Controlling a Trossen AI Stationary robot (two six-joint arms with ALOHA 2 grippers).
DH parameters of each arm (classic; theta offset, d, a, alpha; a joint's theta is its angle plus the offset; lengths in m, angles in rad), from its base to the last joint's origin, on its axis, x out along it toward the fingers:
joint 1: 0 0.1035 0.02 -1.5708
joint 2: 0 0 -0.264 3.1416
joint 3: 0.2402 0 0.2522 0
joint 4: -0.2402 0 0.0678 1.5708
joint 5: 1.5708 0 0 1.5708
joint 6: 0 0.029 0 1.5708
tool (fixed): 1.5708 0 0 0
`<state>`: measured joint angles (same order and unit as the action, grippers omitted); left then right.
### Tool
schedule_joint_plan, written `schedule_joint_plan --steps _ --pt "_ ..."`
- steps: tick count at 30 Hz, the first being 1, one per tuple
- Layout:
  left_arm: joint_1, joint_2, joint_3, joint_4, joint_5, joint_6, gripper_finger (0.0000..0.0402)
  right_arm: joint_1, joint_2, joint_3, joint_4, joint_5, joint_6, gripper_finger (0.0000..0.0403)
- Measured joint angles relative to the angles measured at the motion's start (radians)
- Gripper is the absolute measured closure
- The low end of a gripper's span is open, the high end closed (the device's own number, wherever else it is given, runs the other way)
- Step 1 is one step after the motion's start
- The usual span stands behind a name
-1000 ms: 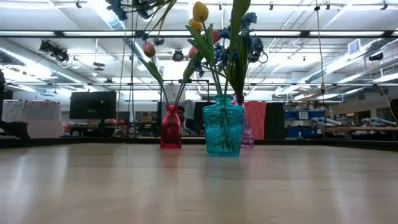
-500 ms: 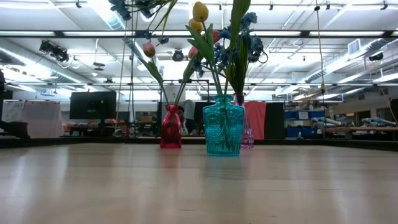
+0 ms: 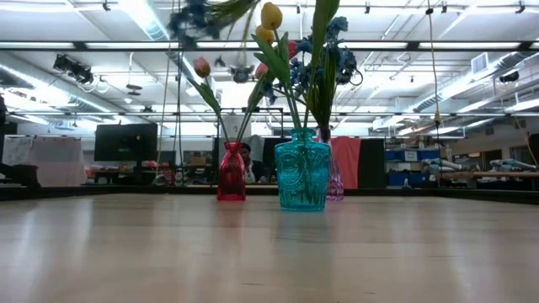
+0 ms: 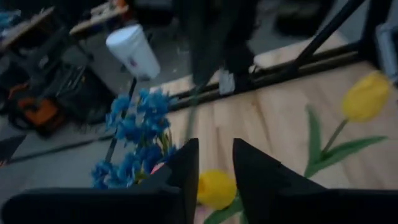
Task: Sort flowers into vase by color
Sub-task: Put the blue flowers into the pink vase
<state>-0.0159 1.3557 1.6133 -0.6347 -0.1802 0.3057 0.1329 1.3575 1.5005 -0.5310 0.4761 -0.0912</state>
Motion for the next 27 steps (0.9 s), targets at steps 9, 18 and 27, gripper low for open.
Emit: schedule_joint_plan --steps 9,18,27 --pt "-0.084 -0.022 -0.025 0.076 0.022 0.01 0.0274 0.014 -0.003 0.0 0.053 0.182 -0.023 0.0388" --pt "-0.087 -0.021 -0.243 0.552 -0.014 0.005 0.0282 0.119 -0.003 -0.009 0.275 0.316 -0.182 0.0387" --pt "-0.075 -0.011 -0.414 0.917 -0.018 -0.041 0.029 0.236 -0.079 -0.227 0.636 0.398 -0.343 0.0387"
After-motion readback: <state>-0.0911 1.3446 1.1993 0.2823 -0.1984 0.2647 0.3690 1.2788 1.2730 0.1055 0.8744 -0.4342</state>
